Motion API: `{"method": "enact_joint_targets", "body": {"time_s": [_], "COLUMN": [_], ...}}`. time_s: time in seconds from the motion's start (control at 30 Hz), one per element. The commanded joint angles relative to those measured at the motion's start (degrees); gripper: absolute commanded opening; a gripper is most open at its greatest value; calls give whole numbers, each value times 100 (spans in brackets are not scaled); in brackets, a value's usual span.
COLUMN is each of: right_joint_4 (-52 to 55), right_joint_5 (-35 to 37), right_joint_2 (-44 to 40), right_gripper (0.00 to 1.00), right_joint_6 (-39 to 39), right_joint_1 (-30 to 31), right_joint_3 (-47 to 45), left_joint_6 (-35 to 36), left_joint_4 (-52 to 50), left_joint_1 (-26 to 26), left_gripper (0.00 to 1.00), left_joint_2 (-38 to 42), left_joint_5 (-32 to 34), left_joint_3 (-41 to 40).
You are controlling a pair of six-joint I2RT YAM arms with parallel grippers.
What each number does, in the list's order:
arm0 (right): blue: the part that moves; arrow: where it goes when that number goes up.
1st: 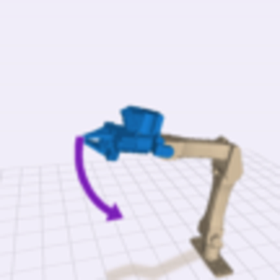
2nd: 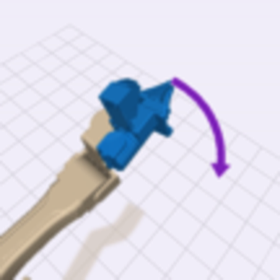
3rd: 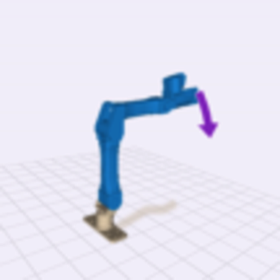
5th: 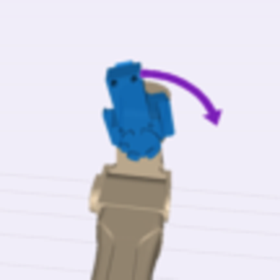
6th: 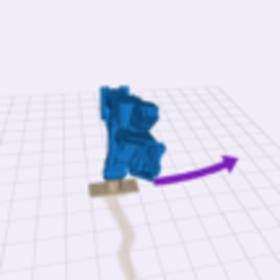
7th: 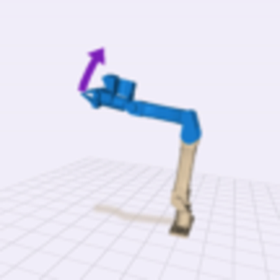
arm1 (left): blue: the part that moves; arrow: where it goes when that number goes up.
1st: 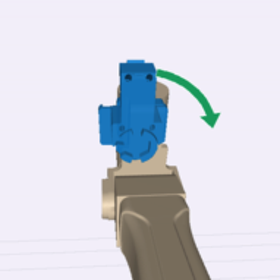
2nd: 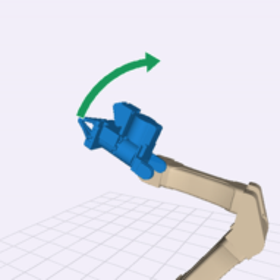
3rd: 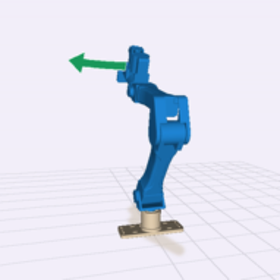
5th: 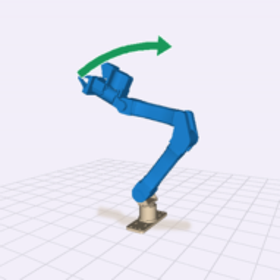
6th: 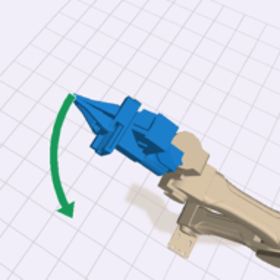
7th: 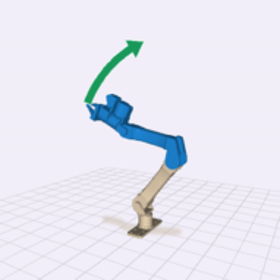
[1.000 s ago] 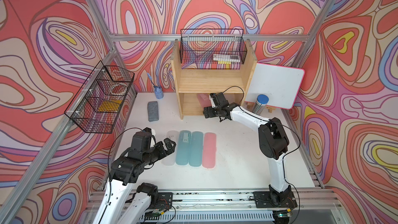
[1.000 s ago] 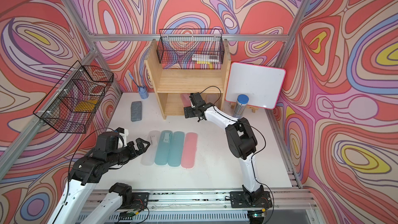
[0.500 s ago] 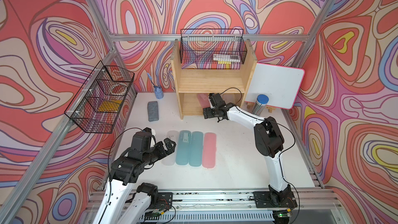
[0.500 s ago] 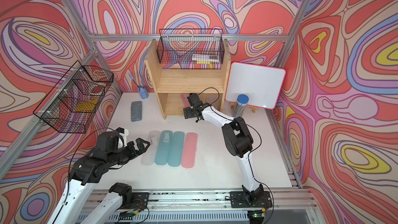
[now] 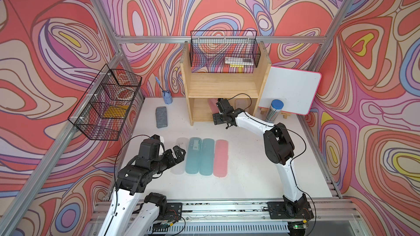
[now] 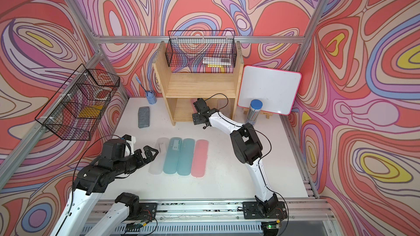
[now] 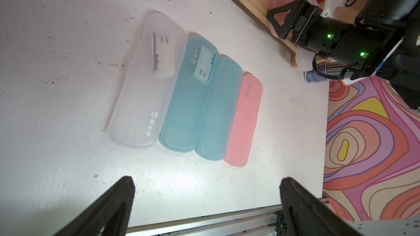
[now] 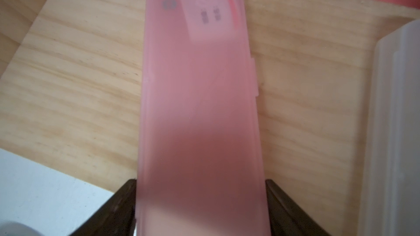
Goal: Remove the pencil cases from the shelf
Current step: Pick up the pencil case from the shelf.
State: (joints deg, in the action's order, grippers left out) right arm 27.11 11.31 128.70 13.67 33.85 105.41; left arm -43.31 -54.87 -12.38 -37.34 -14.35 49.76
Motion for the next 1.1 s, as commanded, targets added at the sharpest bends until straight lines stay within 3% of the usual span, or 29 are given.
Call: {"method": "enact_joint_targets", "body": {"time_s": [0.0, 0.1, 0.53, 1.07], "right_joint_4": [230, 309, 287, 219], "right_joint_5": [114, 86, 11, 339], "right_joint_2": [192, 174, -594, -2538], "right_gripper": [76, 69, 67, 67], "right_joint_6": [-31, -18, 247, 967], "right_joint_1": [37, 48, 129, 756], "right_joint_3": [77, 69, -537, -2643], "left_joint_6": [24, 7, -169, -257], "left_joint_4": [-28, -32, 102, 119], "left_joint_1": [25, 25, 25, 25], "left_gripper": [99, 99, 99, 99], "left_joint_2": [87, 96, 243, 517], "left_joint_5": [94, 98, 90, 23], "left_joint_3": [-52, -53, -162, -274]}}
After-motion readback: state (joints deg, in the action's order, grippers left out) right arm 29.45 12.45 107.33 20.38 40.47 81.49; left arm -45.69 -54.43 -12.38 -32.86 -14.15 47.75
